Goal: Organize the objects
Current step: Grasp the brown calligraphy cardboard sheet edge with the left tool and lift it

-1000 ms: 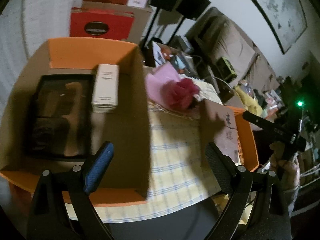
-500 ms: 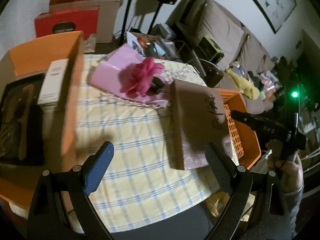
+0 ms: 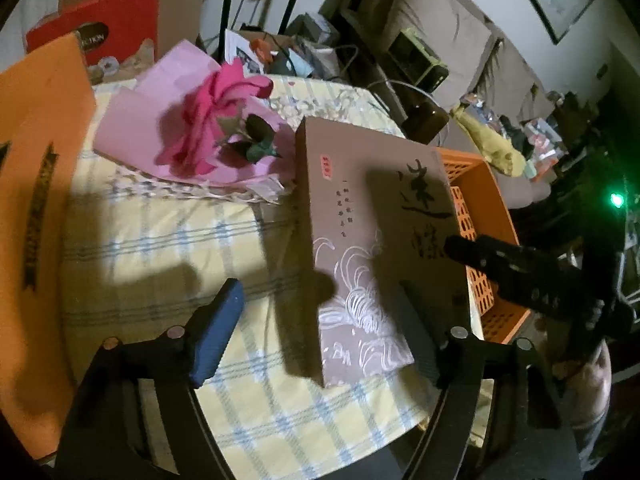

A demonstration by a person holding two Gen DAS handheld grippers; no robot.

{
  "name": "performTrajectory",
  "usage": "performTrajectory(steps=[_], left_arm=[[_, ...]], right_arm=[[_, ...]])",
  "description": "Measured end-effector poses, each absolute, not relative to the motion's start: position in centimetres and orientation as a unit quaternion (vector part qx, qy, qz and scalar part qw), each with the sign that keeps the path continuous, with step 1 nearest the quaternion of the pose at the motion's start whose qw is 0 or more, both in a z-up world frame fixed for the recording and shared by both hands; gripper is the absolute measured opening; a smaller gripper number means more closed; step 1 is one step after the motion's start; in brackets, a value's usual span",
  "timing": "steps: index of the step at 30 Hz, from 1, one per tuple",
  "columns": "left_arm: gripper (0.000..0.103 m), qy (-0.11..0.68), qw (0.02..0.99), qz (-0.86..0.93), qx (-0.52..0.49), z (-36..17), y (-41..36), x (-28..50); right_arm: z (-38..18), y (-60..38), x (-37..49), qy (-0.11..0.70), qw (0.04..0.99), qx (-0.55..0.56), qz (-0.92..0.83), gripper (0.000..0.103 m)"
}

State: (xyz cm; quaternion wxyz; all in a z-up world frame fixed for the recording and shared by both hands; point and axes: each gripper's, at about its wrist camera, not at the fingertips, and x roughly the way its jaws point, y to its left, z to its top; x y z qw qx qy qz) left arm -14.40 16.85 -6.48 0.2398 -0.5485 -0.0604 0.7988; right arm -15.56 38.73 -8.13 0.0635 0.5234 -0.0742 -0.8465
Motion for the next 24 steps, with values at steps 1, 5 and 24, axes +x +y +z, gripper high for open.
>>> performTrajectory(steps=[1,5,24], left_arm=[[0.069,-0.061,0.238,0.797,-0.551,-6.8,17.1,-14.6],[0.063,-0.052,0.234,0.797,-0.554,-7.5,18.1,-14.7],[0.056,-0.034,0.237,0.794,-0.558,-8.2,20.4,-14.6]], right_arm=[[-8.3,38.7,-15.6,-0.075,0.067,0.524,-0.845,0.071],[-9.0,38.6,-15.7,-0.087,0.079,0.529,-0.841,0.058],[-9.7,38.9,-16.0,-0.142,0.11,0.531,-0.828,0.055]])
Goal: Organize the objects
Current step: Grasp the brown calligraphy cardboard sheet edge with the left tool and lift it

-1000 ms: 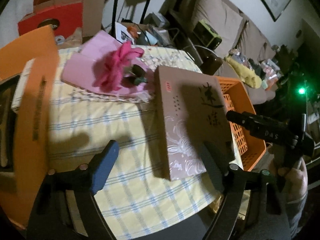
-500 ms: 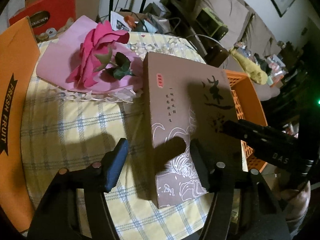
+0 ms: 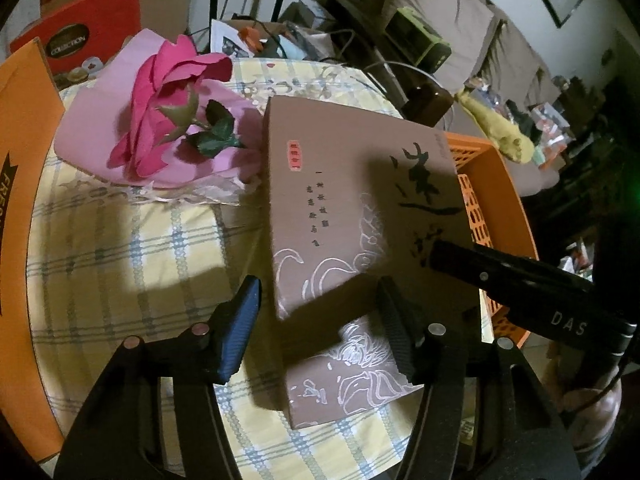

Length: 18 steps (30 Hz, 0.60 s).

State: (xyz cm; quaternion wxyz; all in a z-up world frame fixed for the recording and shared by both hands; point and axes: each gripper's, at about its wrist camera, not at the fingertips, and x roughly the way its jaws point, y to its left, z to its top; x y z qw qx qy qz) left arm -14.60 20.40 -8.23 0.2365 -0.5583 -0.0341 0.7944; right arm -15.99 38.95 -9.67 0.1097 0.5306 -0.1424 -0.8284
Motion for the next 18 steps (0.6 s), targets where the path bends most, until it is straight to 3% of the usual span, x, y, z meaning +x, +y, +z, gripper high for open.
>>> performTrajectory(steps=[18], left_arm=[[0.056,-0.037,0.237,0.82,-0.519,-3.5,18.9,-13.0]], right_arm=[[-6.2,37.9,-14.3,-0.133,0.108,0.504,-0.847,0.053]])
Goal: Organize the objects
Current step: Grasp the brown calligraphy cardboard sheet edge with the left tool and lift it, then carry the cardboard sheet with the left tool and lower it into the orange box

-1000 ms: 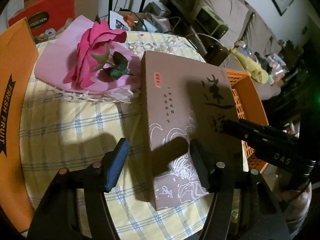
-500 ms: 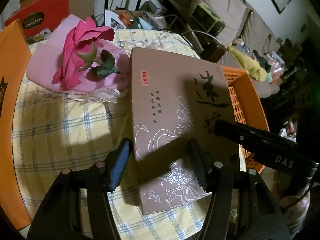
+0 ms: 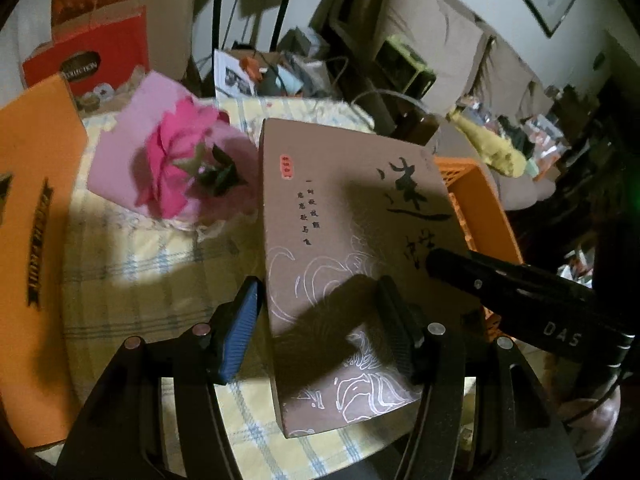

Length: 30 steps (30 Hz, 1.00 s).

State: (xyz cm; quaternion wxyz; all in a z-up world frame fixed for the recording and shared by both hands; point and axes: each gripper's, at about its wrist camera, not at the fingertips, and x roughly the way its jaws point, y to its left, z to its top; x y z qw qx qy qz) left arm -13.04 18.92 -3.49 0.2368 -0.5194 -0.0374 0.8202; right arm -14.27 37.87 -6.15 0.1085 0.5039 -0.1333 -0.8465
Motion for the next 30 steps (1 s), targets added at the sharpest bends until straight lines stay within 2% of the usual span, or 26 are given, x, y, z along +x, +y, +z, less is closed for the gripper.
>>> performTrajectory(steps=[16,30], left_arm=[[0.056,-0.072,0.213,0.868,-0.444,6.6,10.6,-12.1],[0.056,-0.093,0.123,0.889,-0.43,7.6,-1.8,-12.4]], right_arm=[[4.9,30.5,-12.9,-0.082,0.147,0.427,-0.889,0.053],[6.2,18.0,-14.0,-0.069,0.227,0.426,-0.873,0.053]])
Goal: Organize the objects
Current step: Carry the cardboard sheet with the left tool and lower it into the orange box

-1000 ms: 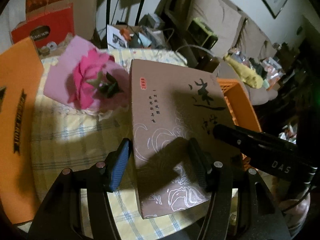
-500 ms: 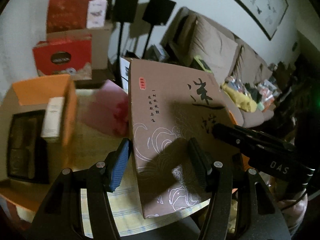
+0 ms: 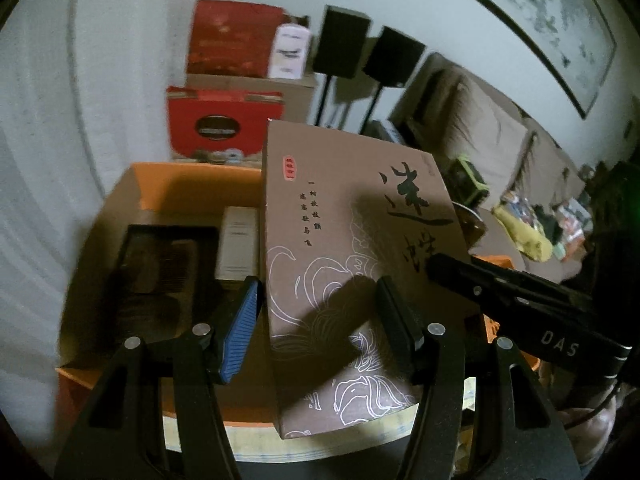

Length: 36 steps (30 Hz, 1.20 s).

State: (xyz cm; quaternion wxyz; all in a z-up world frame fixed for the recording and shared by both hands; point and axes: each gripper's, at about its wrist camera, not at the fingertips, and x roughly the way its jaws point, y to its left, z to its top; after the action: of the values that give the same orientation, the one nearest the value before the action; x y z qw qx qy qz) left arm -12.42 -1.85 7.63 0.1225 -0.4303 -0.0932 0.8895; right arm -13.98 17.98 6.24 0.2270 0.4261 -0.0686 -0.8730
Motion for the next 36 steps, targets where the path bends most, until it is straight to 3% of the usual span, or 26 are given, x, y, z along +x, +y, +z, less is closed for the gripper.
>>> performTrajectory(steps=[11,18,36], left_arm=[[0.056,-0.103,0.067,0.889,-0.442,6.0,-10.3,-13.7],[0.056,-0.117,0.044,0.875,-0.467,2.2,-14.8,-15.3],[0.056,-0.105,0.041,0.854,-0.509,-3.7,-18.0,-17.8]], right_arm=[[4.7,8.5,-15.8,-0.063,0.268,0.446,-0.852,0.053],[1.7,3.6,-17.2,-0.055,0.28,0.473,-0.834,0.053],[-5.5,-0.4,-19.5,-0.05,0.279,0.538,-0.794,0.053]])
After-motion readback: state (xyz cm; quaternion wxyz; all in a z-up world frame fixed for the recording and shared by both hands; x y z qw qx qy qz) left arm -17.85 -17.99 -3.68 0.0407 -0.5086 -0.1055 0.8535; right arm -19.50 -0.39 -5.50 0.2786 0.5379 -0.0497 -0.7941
